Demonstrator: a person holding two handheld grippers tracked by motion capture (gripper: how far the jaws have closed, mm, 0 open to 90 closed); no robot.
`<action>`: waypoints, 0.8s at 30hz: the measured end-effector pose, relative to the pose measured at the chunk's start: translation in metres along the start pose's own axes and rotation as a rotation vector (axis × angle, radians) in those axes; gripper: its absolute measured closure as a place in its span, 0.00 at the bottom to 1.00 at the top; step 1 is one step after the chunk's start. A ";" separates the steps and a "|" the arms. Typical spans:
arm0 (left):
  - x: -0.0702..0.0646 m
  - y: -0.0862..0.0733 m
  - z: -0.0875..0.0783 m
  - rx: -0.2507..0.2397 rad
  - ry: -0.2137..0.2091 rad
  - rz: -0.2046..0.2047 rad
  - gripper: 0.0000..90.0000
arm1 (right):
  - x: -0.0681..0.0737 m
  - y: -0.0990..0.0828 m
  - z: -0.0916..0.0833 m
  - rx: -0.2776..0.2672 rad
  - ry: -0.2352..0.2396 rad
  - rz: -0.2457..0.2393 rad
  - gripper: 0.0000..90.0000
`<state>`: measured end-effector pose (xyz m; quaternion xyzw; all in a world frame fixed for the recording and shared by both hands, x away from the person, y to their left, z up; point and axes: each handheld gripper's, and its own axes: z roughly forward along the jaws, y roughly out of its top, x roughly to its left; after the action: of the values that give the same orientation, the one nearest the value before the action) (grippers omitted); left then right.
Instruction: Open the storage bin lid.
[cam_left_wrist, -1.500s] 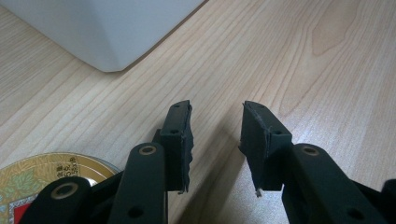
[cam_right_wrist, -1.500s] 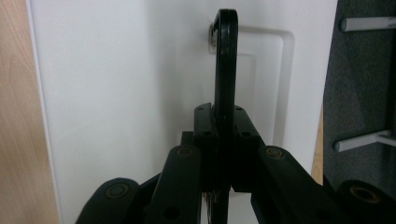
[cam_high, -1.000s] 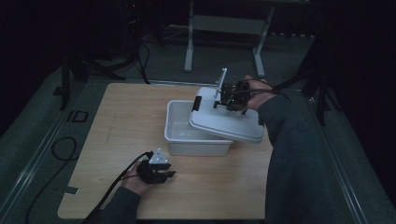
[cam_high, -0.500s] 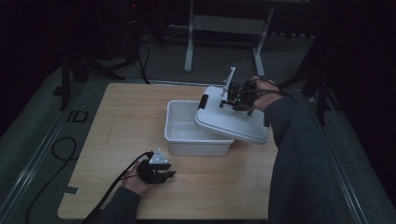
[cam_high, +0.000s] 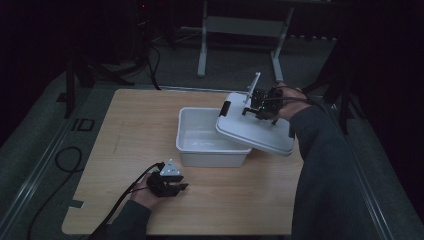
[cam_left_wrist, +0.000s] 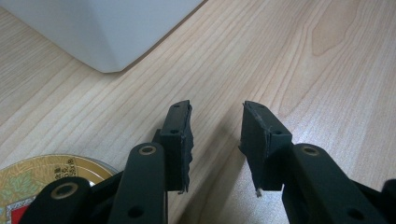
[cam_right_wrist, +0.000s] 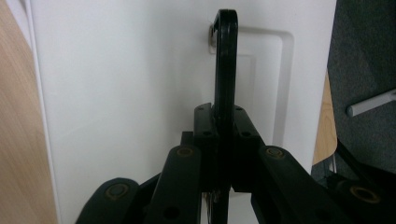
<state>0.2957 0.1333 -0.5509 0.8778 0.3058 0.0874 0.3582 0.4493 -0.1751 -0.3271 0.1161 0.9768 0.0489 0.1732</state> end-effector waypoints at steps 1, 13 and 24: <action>0.000 0.000 0.000 0.000 0.000 0.000 0.70 | 0.000 -0.001 0.000 0.000 -0.001 0.002 0.93; 0.000 0.000 0.000 -0.001 0.000 0.001 0.70 | -0.003 -0.013 -0.001 -0.005 0.000 0.036 0.93; 0.000 0.000 0.001 -0.003 -0.001 -0.003 0.70 | -0.008 -0.029 -0.002 -0.005 0.001 0.076 0.93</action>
<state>0.2961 0.1329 -0.5513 0.8768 0.3067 0.0869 0.3600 0.4495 -0.2056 -0.3272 0.1524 0.9717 0.0582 0.1710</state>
